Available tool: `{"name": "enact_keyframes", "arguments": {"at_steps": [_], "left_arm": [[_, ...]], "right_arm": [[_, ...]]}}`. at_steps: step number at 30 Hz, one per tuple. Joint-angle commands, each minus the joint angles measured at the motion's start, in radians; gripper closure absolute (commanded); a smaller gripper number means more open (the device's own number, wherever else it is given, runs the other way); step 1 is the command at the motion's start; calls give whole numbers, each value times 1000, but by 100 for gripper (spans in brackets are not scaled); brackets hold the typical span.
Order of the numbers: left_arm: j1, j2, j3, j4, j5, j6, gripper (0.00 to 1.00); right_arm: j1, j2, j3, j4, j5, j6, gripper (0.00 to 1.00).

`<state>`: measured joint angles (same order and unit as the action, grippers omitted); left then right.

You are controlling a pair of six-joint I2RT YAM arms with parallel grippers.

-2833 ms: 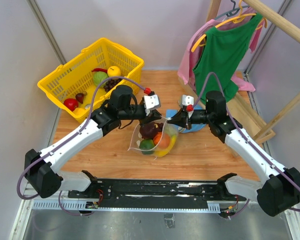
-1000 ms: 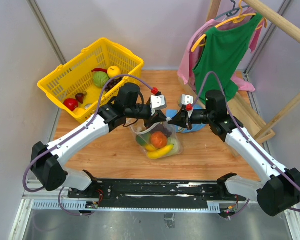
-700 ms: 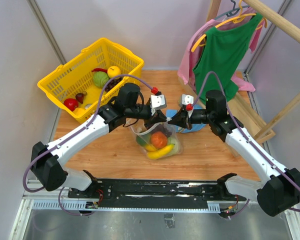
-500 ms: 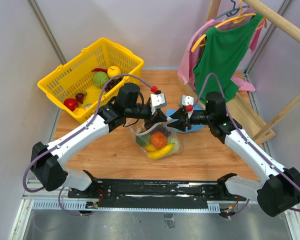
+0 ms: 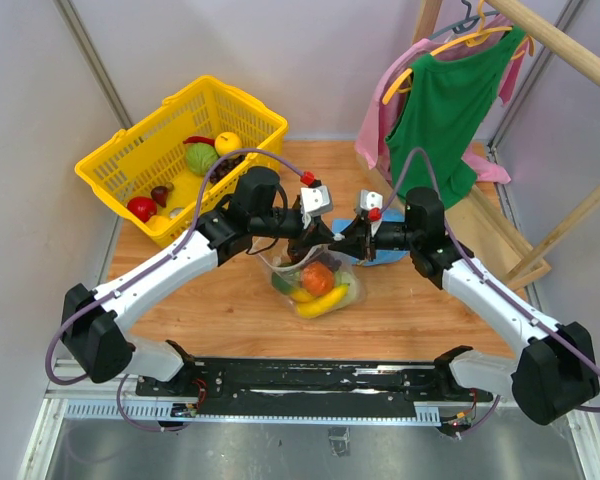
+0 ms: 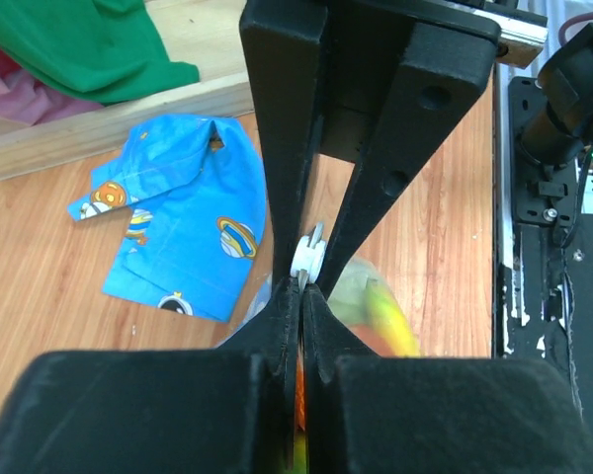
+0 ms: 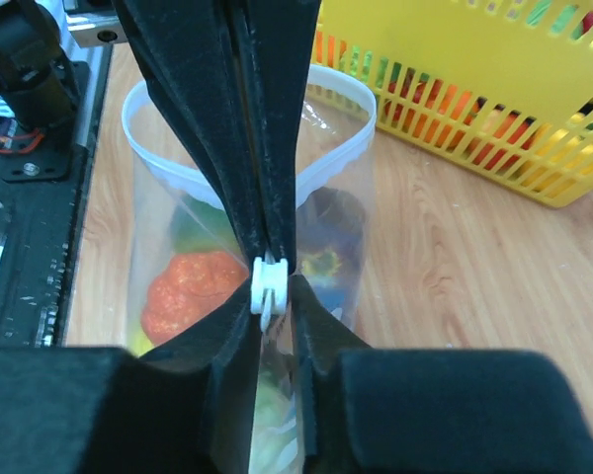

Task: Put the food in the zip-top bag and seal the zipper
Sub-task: Zip the zipper food storage bag at the center of the board.

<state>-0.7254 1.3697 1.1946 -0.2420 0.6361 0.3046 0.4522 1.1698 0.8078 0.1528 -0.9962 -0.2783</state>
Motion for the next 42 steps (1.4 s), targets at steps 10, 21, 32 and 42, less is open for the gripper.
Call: {"name": "enact_keyframes", "arguments": {"at_steps": [10,21,32,42], "left_arm": [[-14,-59,-17,89,-12,-17,77],[-14,-23,2,90,30,-21,61],[-14,23,21,57,83,-21,73],[-14,5,42,-78,18,45,100]], "right_arm": [[19,7,22,18,-34,-3,99],[24,1,28,3,-42,-17,99],[28,-15,27,-22,-41,-57,99],[28,-33,24,-34,-2,-69,99]]}}
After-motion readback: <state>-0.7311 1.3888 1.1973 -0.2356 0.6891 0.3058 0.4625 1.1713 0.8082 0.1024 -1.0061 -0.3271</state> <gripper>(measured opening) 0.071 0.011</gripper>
